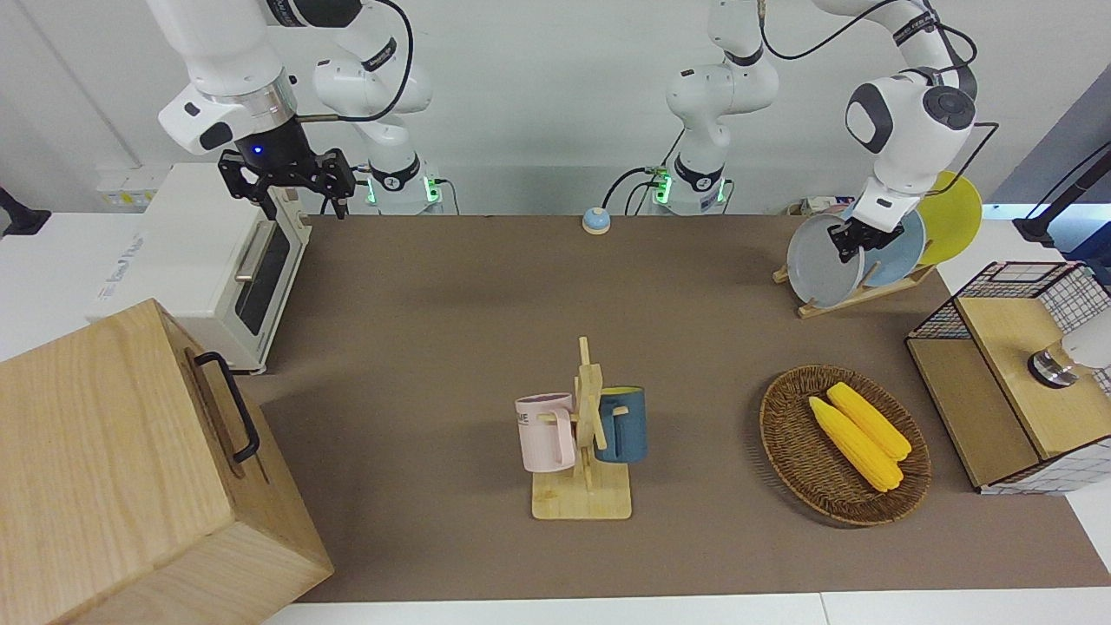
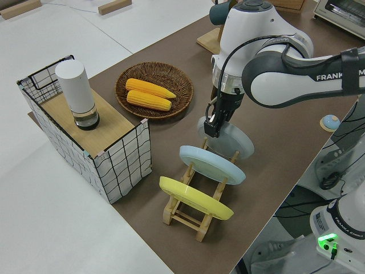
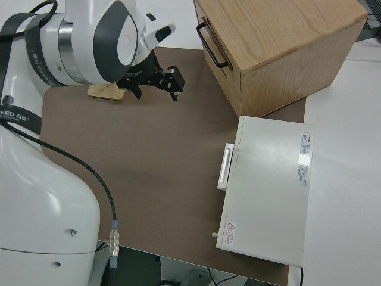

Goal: Pick gray plate from low plate rack and place it on table with left arm
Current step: 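Grasp the gray plate edge with the left gripper and lift it out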

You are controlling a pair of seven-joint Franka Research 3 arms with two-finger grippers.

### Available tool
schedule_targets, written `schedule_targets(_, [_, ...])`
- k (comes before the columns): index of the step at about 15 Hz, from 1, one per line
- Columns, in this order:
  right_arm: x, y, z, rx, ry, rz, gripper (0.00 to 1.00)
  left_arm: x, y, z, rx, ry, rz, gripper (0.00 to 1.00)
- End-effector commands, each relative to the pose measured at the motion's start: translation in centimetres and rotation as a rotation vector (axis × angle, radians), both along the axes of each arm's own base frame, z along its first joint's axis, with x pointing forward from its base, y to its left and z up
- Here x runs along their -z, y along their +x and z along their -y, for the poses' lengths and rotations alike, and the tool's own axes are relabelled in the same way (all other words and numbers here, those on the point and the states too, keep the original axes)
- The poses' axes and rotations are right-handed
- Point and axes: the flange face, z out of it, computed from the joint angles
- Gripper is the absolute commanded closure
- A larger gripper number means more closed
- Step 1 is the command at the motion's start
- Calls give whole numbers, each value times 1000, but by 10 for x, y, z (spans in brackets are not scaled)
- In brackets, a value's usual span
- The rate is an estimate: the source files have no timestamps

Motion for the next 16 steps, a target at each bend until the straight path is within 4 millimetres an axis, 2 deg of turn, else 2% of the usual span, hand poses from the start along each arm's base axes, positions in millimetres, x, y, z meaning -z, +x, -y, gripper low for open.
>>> schedule_targets(1, [-3,0,-1,3,3,5,17,0,-9,-5,8,15,9,1000])
schedule_targets(4, [-3,0,-1,3,3,4,17,-6,-8,-5,8,15,0,1000])
schedule_targets(6, [-3,0,-1,3,3,4,17,-22,-6,-5,4,18,-2,1000])
schedule_targets(11, [-3,0,-1,3,3,4,17,-73,3,-5,-4,28,-17,1000])
schedule_targets(16, [-3,0,-1,3,3,5,17,-128,4,7,-6,40,-10,1000])
